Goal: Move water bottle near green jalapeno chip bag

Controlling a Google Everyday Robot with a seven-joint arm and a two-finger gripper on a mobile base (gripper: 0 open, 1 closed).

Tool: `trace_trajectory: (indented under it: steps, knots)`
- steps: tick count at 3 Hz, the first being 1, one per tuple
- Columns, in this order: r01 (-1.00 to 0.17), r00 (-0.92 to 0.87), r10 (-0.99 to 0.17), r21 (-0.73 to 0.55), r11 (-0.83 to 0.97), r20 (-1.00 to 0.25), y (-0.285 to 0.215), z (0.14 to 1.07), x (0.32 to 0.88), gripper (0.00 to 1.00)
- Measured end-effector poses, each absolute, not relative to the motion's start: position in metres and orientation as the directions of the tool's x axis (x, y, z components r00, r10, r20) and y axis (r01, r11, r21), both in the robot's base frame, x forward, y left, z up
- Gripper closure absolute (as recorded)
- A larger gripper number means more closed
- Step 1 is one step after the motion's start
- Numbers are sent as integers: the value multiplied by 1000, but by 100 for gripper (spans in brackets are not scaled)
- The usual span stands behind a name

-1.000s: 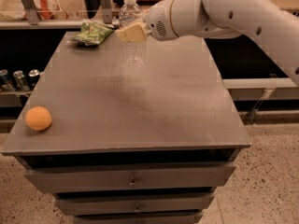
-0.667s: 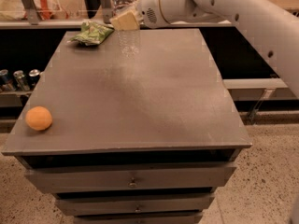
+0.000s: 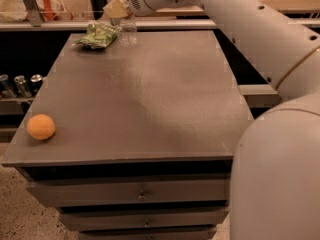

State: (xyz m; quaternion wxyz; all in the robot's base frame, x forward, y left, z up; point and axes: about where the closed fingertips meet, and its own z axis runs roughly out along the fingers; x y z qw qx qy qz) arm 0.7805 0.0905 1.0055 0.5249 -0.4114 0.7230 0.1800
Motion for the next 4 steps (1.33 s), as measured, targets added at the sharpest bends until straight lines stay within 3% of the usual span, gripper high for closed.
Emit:
trace_trajectory:
  steps: [4]
  knots:
    - [-661,-213,-300,-89,745,-930,133,978,852,100]
